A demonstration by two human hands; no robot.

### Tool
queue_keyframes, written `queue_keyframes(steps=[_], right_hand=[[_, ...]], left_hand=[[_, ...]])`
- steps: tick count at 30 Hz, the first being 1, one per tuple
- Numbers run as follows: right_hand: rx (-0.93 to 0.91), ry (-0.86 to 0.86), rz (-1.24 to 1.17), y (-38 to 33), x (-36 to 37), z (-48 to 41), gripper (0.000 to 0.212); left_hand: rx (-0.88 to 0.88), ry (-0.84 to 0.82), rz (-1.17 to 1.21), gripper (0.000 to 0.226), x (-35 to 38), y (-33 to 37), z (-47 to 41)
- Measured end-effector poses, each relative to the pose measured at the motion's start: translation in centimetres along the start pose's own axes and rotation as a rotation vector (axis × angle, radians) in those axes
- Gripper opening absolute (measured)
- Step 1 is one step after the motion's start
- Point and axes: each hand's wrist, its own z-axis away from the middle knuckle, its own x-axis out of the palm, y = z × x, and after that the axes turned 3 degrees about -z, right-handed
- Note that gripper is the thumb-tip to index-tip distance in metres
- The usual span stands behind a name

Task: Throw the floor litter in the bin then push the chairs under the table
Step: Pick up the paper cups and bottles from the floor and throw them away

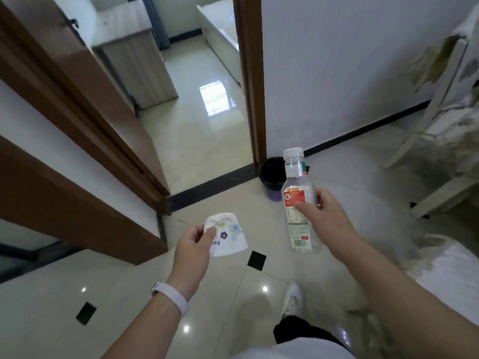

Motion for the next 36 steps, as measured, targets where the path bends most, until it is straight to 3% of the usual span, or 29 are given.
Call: queue_keyframes(steps=[3,9,16,29,36], right_hand=[[0.029,-0.032,0.016,-1.8,-0.9,-5.3,0.032],[0.006,0.074,0.057,-5.2,-3.3,-14.2,0.037],[0.074,0.089,0.106,-6.9,-2.2,-22.1,0.039],[0.268,0.374,0.222,-8.5,4.7,-39.1,0.039],[0.362,0.482,0.176,-7.7,5.6,-45.0,0.053]], left_hand=[[0.010,-0.020,-0.030,0.011,2.8,3.7,-4.7],[-0.009,-0.089,-0.070,0.010,10.1,7.9,-12.1],[-0.022,-0.135,-0.078,0.013,12.9,10.5,-22.2],[-0.063,-0.511,-0.297,0.016,17.4,14.1,-48.7],[-0.044,-0.645,-0.431,0.017,22.3,15.4,-57.4]])
